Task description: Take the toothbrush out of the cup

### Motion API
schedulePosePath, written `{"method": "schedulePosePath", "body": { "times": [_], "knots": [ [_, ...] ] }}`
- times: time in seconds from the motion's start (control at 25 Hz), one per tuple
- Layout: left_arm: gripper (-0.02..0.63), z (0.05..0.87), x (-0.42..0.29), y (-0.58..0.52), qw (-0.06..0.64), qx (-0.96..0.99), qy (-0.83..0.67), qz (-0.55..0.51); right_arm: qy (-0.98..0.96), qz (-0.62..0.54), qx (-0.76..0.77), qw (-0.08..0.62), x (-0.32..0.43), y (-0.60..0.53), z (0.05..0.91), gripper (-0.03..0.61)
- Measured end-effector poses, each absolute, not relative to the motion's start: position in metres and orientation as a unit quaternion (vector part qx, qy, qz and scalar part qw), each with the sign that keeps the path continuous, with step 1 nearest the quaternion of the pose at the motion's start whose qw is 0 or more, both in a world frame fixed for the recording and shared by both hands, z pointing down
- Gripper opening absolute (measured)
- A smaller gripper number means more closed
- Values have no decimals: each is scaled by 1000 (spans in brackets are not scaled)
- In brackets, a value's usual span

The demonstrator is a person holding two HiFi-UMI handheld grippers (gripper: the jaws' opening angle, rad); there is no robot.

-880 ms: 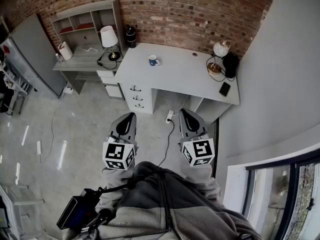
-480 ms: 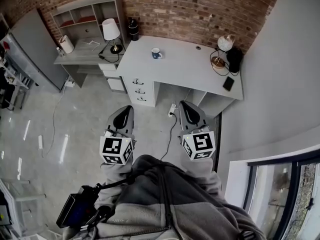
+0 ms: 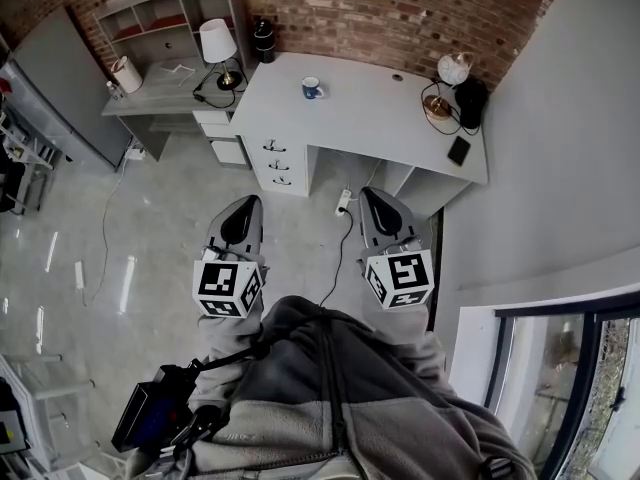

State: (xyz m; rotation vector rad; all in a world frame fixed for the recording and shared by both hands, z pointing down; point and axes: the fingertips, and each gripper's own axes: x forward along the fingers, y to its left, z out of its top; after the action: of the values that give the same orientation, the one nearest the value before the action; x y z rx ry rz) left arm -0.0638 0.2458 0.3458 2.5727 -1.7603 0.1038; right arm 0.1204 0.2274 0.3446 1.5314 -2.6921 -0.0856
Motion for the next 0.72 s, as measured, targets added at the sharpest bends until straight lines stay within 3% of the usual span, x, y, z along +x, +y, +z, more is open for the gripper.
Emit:
{"method": "schedulePosePath", "body": {
  "times": [0.72],
  "knots": [
    [5,384,-110,242,76,827,-554,55,-858,21,509,70,83,233,378,2]
  ]
}}
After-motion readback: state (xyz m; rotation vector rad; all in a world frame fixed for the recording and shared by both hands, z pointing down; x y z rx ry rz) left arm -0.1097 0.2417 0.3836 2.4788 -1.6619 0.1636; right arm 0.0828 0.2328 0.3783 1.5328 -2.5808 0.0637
